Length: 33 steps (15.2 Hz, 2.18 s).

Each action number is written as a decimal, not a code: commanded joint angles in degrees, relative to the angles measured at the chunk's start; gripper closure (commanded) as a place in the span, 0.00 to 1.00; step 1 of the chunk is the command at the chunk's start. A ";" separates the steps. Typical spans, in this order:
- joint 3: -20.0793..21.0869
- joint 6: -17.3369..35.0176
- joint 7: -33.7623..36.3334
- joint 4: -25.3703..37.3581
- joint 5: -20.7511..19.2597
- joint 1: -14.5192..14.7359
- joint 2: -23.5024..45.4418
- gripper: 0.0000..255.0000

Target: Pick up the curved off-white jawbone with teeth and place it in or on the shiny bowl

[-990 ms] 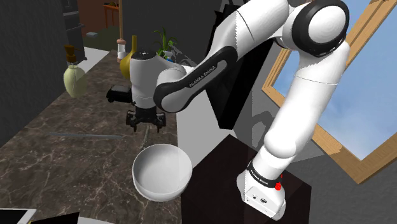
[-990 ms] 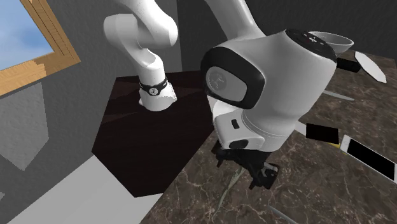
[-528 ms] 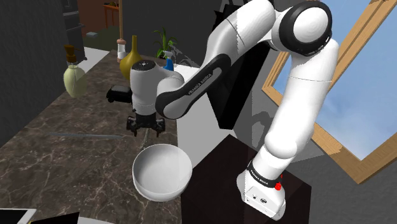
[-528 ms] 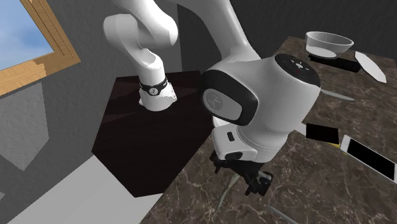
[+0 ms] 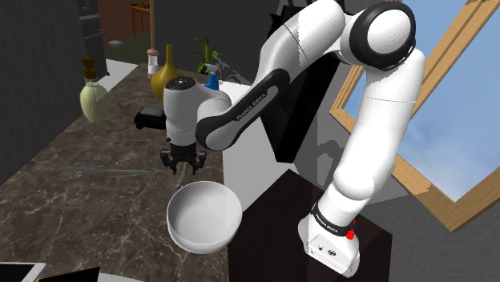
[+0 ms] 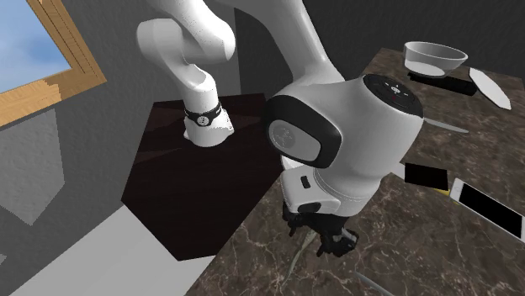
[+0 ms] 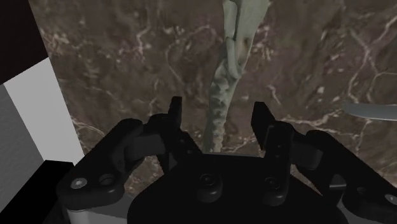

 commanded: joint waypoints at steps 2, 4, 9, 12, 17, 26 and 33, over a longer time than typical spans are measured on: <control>0.00 0.00 0.00 0.00 0.00 0.00 0.00 1.00; 0.00 0.00 0.00 0.00 0.00 0.00 0.00 1.00; -0.01 0.01 0.02 0.00 -0.02 0.01 0.01 1.00; 1.19 -1.46 -1.98 0.05 2.58 -0.88 -2.18 1.00; 2.81 -4.07 -5.28 0.42 6.84 -2.09 -5.79 1.00; 4.39 -9.35 -10.77 2.04 13.74 -3.34 -11.85 1.00; 4.61 -13.94 -14.31 4.14 17.95 -3.67 -15.88 1.00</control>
